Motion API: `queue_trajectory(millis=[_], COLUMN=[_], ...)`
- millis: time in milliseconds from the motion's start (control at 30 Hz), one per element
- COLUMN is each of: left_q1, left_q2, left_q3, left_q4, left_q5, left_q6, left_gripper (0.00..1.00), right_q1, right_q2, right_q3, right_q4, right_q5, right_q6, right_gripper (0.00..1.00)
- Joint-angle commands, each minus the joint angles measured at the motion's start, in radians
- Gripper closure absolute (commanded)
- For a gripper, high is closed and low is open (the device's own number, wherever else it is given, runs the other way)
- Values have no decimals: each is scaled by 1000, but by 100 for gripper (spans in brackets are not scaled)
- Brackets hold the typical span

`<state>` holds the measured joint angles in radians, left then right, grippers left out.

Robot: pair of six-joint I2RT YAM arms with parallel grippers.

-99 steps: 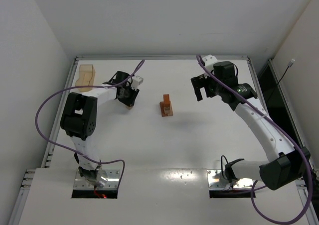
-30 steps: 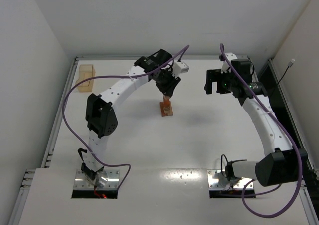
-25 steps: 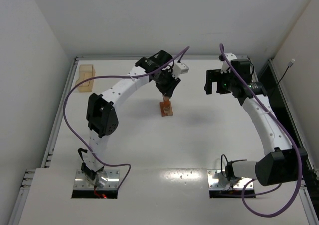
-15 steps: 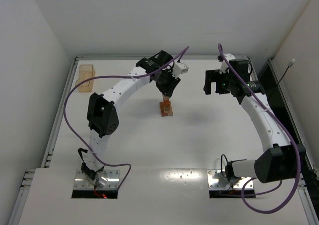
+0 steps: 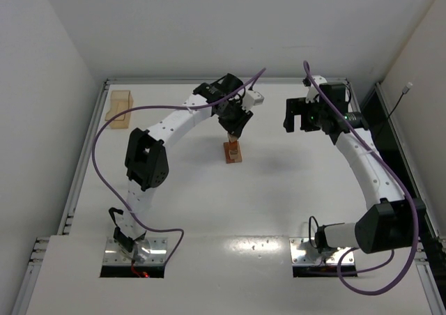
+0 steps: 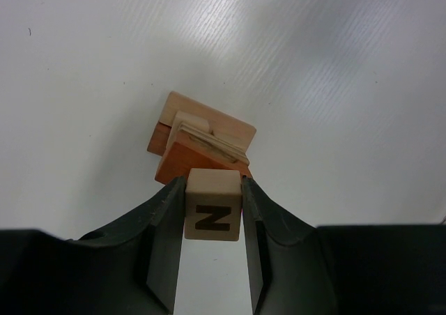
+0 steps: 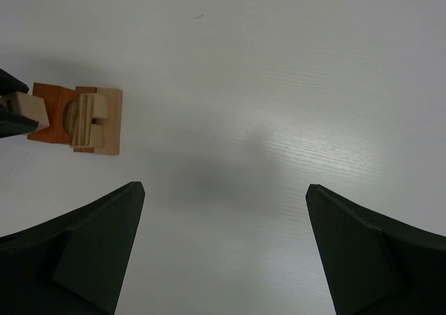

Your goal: Build the wood block tower

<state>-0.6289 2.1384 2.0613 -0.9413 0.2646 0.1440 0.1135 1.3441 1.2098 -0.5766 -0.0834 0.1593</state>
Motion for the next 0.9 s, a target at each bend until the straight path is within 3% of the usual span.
queue_trajectory(millis=[0,400,867], left_q1=[-8,-8,-8], left_q2=[-5,5,5], left_q3=[3,-6,-24], left_q4=[22,22,32], left_q5=[-4,-13,-22], left_q6=[-20,-20,-20], left_gripper=[100,100,89], right_q1=[-3,-3,-3], right_q2=[4,4,13], right_q3=[16,16,16], right_q4=[40,40,49], right_q5=[-21,-32,-41], right_q6=[6,6,6], right_gripper=[0,0,0])
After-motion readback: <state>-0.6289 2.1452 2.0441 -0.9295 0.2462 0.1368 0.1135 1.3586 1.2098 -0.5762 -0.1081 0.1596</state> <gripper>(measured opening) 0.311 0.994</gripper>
